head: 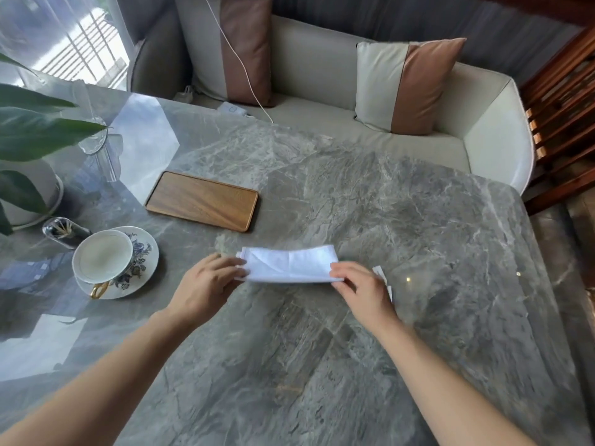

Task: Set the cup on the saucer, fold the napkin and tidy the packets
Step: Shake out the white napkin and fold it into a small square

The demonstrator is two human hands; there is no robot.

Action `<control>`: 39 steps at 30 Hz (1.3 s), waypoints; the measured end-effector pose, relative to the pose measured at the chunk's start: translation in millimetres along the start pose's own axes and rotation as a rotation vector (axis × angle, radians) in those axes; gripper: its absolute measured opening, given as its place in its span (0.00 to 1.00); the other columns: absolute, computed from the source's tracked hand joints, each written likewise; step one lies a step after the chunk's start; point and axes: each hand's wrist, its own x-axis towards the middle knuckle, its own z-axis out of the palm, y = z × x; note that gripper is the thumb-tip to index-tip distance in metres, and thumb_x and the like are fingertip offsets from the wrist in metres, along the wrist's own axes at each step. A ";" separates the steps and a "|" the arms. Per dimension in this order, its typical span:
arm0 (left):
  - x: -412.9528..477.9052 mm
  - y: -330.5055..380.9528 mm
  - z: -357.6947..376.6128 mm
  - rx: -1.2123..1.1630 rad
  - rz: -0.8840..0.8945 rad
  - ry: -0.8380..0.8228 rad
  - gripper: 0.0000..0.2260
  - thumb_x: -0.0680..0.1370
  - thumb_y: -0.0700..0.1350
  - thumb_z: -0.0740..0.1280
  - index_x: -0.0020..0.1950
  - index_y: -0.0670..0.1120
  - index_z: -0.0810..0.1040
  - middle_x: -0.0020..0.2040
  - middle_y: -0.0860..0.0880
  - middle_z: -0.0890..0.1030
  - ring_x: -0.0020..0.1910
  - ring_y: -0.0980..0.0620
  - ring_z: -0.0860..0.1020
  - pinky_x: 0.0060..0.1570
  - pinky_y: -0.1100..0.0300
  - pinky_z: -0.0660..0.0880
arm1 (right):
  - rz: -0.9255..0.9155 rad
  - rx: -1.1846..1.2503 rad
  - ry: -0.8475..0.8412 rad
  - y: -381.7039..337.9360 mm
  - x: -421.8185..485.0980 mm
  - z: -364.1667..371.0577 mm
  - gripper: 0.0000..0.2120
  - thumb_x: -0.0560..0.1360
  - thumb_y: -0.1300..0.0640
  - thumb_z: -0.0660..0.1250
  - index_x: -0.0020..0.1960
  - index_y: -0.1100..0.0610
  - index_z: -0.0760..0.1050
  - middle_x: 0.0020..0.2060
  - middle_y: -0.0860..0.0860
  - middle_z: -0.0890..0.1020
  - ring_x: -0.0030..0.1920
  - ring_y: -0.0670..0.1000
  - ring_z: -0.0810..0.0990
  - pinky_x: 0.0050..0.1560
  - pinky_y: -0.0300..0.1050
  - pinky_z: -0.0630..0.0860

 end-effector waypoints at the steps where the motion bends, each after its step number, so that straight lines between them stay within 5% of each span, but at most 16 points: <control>1: -13.5 0.3 8.1 -0.007 -0.010 -0.054 0.07 0.77 0.49 0.71 0.50 0.48 0.87 0.55 0.50 0.86 0.44 0.47 0.82 0.45 0.58 0.78 | 0.030 -0.001 -0.067 6.6 -12.7 8.9 0.08 0.72 0.70 0.74 0.50 0.63 0.85 0.54 0.55 0.85 0.56 0.50 0.83 0.62 0.35 0.74; 4: -43.5 2.0 24.1 -0.069 -0.037 -0.182 0.07 0.77 0.48 0.70 0.49 0.48 0.87 0.55 0.53 0.86 0.43 0.47 0.82 0.44 0.58 0.78 | 0.118 -0.005 -0.214 21.0 -43.4 29.5 0.09 0.72 0.67 0.74 0.52 0.62 0.85 0.57 0.53 0.84 0.57 0.47 0.82 0.64 0.46 0.76; 10: -55.2 2.1 28.6 0.048 -0.052 -0.277 0.13 0.77 0.61 0.65 0.48 0.56 0.84 0.60 0.60 0.80 0.49 0.52 0.74 0.49 0.54 0.75 | 0.180 -0.124 -0.304 22.7 -44.0 35.5 0.10 0.74 0.51 0.75 0.43 0.58 0.85 0.57 0.49 0.82 0.59 0.48 0.75 0.60 0.42 0.70; 13: -45.8 13.4 31.2 0.114 -0.082 -0.205 0.14 0.79 0.61 0.63 0.47 0.55 0.83 0.60 0.54 0.78 0.56 0.48 0.74 0.51 0.52 0.71 | 0.206 -0.142 -0.153 12.4 -36.3 39.6 0.11 0.75 0.53 0.73 0.42 0.61 0.80 0.50 0.51 0.78 0.52 0.52 0.75 0.54 0.47 0.72; 16: -23.2 41.8 46.6 0.105 -0.070 -0.150 0.16 0.82 0.55 0.61 0.62 0.47 0.80 0.70 0.45 0.75 0.69 0.41 0.71 0.64 0.48 0.70 | 0.346 -0.121 0.001 0.0 -28.3 49.8 0.14 0.75 0.52 0.73 0.53 0.60 0.76 0.53 0.54 0.74 0.53 0.55 0.74 0.54 0.51 0.73; 19: -9.2 65.1 71.6 0.114 -0.082 -0.275 0.27 0.84 0.55 0.51 0.81 0.44 0.61 0.83 0.45 0.57 0.82 0.45 0.52 0.79 0.49 0.53 | 0.569 -0.226 -0.022 -3.8 -19.4 62.5 0.22 0.76 0.46 0.71 0.60 0.61 0.71 0.60 0.58 0.74 0.59 0.60 0.74 0.58 0.55 0.73; 23: -18.3 65.6 101.0 0.211 -0.213 -0.439 0.30 0.84 0.58 0.40 0.82 0.46 0.38 0.82 0.49 0.37 0.80 0.50 0.34 0.80 0.49 0.39 | 0.715 -0.317 -0.028 -8.0 -12.4 73.6 0.26 0.75 0.44 0.71 0.59 0.64 0.68 0.59 0.64 0.79 0.60 0.65 0.78 0.59 0.60 0.75; 31: -22.9 62.2 113.6 0.261 -0.228 -0.408 0.31 0.83 0.59 0.41 0.83 0.45 0.42 0.83 0.48 0.40 0.81 0.51 0.35 0.79 0.49 0.38 | 0.889 -0.078 -0.078 -9.4 -3.4 75.5 0.19 0.75 0.49 0.72 0.56 0.63 0.77 0.54 0.59 0.83 0.54 0.60 0.81 0.44 0.46 0.71; 35: -21.7 63.8 109.7 0.226 -0.230 -0.430 0.31 0.83 0.59 0.41 0.83 0.45 0.40 0.83 0.49 0.38 0.80 0.51 0.33 0.80 0.48 0.39 | 0.789 0.073 0.028 -18.5 -9.2 72.1 0.10 0.73 0.55 0.72 0.46 0.61 0.76 0.44 0.57 0.83 0.46 0.59 0.81 0.43 0.50 0.75; 39: -33.4 58.6 96.7 0.235 -0.257 -0.263 0.29 0.83 0.55 0.49 0.83 0.44 0.51 0.84 0.47 0.49 0.82 0.49 0.44 0.79 0.46 0.43 | 0.634 0.130 0.132 -32.3 -19.9 68.6 0.09 0.72 0.59 0.72 0.41 0.57 0.71 0.33 0.48 0.77 0.35 0.51 0.74 0.33 0.43 0.68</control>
